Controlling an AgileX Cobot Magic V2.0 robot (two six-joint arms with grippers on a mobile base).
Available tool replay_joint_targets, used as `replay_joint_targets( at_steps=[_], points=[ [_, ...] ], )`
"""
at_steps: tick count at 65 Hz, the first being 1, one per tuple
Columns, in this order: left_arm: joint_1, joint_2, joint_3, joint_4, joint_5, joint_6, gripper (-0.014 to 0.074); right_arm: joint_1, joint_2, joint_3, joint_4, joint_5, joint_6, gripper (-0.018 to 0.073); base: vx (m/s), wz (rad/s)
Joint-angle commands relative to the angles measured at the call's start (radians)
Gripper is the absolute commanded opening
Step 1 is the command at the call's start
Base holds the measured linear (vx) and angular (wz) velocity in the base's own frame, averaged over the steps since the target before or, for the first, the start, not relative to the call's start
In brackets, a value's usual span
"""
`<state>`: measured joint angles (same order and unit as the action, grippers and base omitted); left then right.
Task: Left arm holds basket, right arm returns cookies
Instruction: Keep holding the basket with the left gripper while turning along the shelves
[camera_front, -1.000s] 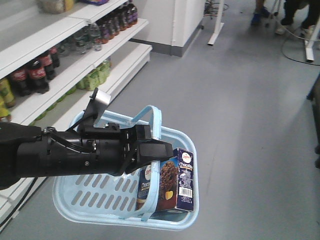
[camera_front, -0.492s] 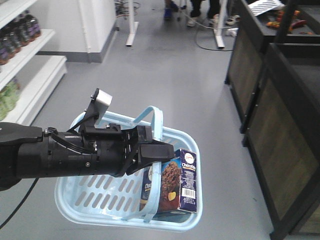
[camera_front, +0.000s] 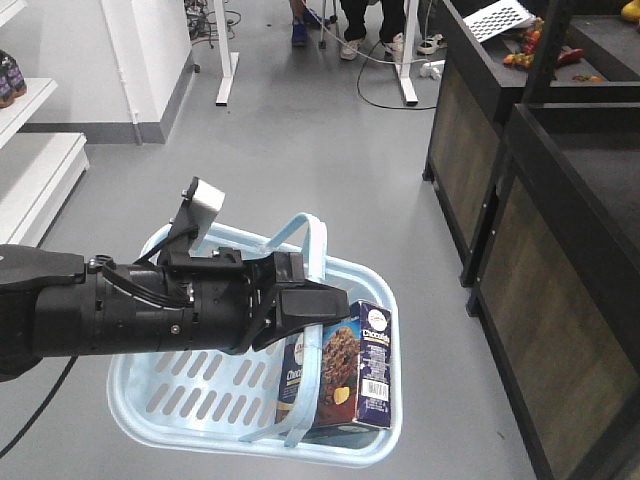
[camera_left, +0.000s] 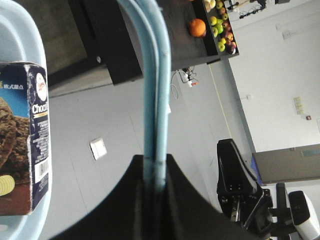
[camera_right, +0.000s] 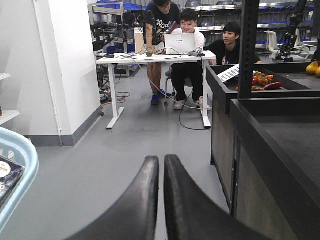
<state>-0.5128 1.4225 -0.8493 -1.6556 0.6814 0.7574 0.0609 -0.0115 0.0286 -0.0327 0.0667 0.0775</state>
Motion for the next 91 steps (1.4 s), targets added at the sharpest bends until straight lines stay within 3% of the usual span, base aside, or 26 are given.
replay_joint_targets(
  at_steps=[1, 91],
  points=[
    [-0.005, -0.042, -0.030, -0.063, 0.035, 0.016, -0.0003, -0.001, -0.012, 0.017, -0.010, -0.076, 0.001, -0.0011, 0.35, 0.05],
    [-0.005, -0.042, -0.030, -0.063, 0.036, 0.016, -0.0003, -0.001, -0.012, 0.017, -0.010, -0.076, 0.001, -0.0011, 0.37, 0.05]
  ],
)
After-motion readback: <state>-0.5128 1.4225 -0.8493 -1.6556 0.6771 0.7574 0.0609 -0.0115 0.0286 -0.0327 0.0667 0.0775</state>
